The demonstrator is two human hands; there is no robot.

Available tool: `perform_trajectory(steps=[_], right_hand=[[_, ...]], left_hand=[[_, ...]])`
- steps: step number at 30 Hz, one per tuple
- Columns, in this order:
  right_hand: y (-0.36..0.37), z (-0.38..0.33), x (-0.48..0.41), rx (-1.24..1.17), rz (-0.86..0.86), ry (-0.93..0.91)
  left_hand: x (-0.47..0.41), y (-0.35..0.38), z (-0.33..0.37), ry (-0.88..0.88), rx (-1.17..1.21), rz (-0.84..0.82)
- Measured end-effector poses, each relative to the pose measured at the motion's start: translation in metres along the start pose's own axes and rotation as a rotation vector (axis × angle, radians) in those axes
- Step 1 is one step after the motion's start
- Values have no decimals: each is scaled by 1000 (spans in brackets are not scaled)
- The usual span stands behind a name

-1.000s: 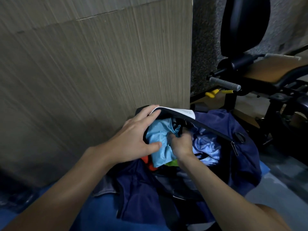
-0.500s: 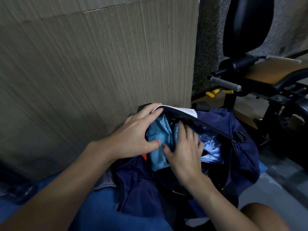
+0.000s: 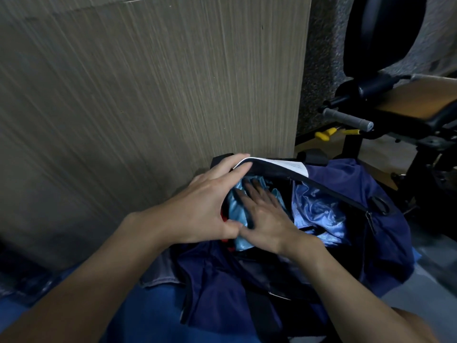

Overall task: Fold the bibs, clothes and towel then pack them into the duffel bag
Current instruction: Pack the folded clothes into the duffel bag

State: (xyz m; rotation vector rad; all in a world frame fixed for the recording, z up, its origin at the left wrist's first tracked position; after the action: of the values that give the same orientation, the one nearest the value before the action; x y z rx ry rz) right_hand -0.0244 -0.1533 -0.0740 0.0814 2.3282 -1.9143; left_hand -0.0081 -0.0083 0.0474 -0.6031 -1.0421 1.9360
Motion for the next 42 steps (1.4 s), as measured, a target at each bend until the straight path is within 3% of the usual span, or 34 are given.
perform_trajectory(steps=[6, 13, 24, 33, 42], right_hand=[[13, 2, -22, -57, -73, 82], [2, -1, -1, 189, 41, 0], [24, 7, -13, 17, -209, 150], [12, -8, 9, 234, 76, 107], [26, 4, -3, 55, -117, 169]], left_hand=[[3, -1, -3, -28, -25, -29], [6, -1, -3, -13, -46, -38], [6, 1, 2, -20, -58, -56], [6, 0, 2, -25, -82, -63], [8, 2, -1, -12, -99, -84]])
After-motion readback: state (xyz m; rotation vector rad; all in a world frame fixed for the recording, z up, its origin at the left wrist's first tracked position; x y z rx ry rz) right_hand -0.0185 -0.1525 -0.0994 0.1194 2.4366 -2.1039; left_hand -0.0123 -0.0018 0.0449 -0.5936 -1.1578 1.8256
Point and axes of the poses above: each hand's wrist, its own x-axis away from the middle knuckle, its own y-axis out of the palm, z = x × y, the point moved 2 cm from there along -x, towards the middle knuckle, and after that the axes turned 14 degrees about x, right-handed, at the moved point
